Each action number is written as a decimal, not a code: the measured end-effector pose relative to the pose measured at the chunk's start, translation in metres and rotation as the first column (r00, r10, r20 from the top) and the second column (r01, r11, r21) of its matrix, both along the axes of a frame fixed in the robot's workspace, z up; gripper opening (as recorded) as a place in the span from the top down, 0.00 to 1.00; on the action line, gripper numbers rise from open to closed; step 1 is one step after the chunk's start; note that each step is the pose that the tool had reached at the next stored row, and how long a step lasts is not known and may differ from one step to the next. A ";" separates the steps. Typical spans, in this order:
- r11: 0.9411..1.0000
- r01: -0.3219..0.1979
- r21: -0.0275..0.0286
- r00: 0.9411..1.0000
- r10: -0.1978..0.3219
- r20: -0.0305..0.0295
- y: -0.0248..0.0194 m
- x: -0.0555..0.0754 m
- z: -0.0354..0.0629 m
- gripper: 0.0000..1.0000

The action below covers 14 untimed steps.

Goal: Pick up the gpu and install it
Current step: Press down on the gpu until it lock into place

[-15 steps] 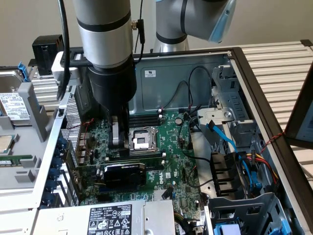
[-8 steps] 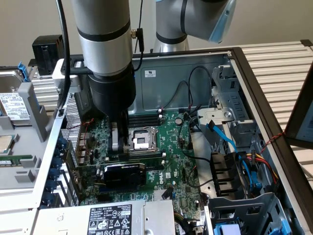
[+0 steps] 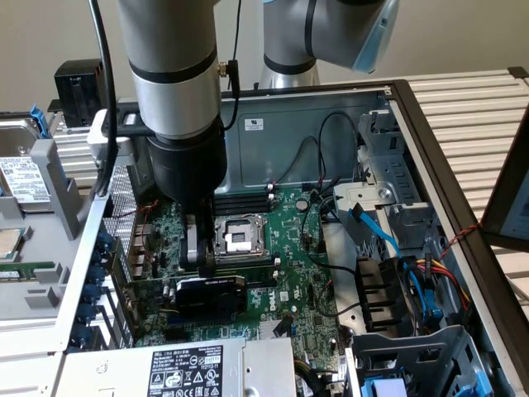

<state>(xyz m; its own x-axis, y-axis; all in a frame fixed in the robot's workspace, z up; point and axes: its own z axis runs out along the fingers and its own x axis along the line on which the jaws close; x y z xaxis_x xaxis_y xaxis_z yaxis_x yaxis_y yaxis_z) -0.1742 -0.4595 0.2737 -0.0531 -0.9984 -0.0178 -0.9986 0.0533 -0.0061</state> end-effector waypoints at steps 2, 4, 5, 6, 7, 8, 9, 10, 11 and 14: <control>1.000 0.000 0.000 1.000 0.000 0.000 0.0001 -0.001 -0.0018 0.89; 1.000 0.000 0.000 1.000 0.000 0.000 0.0000 -0.001 -0.0035 0.89; 1.000 0.000 0.000 1.000 0.000 0.000 0.0000 -0.001 -0.0043 0.89; 1.000 0.000 0.000 1.000 0.000 0.000 0.0000 -0.001 -0.0048 0.89; 1.000 0.000 0.000 1.000 0.000 0.000 0.0000 -0.001 -0.0055 0.89; 1.000 0.000 0.000 1.000 0.000 0.000 0.0000 -0.001 -0.0060 0.89; 1.000 0.000 0.000 1.000 0.000 0.000 0.0000 -0.002 -0.0064 0.89; 1.000 0.000 0.000 1.000 0.000 0.000 0.0000 -0.002 -0.0065 0.89; 1.000 0.000 0.000 1.000 0.000 0.000 0.0001 -0.002 -0.0065 0.89; 1.000 0.000 0.000 1.000 0.000 -0.001 0.0000 -0.003 0.0002 0.89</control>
